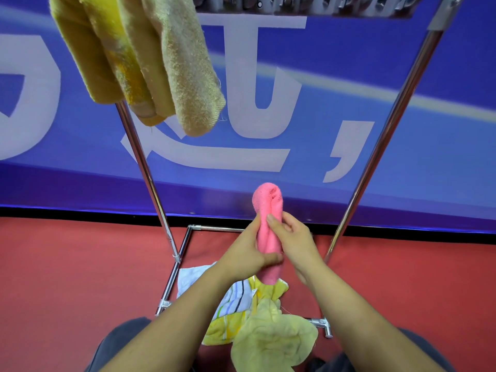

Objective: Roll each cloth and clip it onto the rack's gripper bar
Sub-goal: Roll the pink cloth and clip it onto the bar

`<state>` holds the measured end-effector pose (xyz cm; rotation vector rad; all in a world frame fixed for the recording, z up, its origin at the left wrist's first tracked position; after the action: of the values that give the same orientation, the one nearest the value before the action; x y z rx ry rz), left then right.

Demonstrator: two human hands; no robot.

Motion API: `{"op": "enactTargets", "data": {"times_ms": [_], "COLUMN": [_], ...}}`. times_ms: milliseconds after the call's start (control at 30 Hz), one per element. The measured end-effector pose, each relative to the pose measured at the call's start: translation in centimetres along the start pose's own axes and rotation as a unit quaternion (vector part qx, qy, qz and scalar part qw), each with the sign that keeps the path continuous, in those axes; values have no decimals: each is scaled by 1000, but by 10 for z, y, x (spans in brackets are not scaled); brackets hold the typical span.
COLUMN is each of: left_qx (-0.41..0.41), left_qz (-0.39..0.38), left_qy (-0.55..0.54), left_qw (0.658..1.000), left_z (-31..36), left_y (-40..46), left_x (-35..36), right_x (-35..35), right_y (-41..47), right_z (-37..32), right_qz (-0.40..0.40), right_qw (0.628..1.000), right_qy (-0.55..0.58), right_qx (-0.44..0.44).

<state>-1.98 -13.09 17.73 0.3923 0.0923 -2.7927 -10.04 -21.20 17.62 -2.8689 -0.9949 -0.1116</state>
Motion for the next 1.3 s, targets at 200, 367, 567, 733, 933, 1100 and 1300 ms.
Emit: {"op": "enactTargets", "data": {"times_ms": [200, 367, 567, 733, 933, 1100, 1300], "left_qx": [3, 55, 55, 93, 148, 162, 128], "left_qz": [29, 167, 317, 393, 476, 519, 538], "left_qy": [-85, 22, 135, 118, 68, 38, 40], "left_qw": [996, 984, 937, 907, 864, 839, 832], "left_z": [19, 35, 65, 135, 218, 271, 299], "left_y": [-7, -4, -15, -34, -49, -54, -50], "left_x": [-2, -19, -50, -80, -118, -139, -155], "right_x": [-8, -7, -1, 14, 40, 64, 77], "right_y": [-3, -8, -17, -31, -48, -53, -44], "right_z": [-11, -25, -76, -153, -253, -308, -345], "right_qz": [39, 63, 94, 129, 160, 171, 186], "right_qw": [996, 990, 978, 961, 926, 907, 893], "right_qy": [-52, -97, -104, -88, -89, -90, -117], "right_qx": [-55, -86, -153, -226, -331, -373, -393]}}
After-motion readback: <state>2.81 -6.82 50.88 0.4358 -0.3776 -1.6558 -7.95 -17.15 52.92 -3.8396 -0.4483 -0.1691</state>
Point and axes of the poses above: each hand's wrist, its own y-axis towards the middle knuckle, its own x-axis out of the palm, z = x × y, the point moved 7 cm from there along y, towards the middle knuckle, and after that the axes turned 2 degrees about y, right-handed, at the moved point
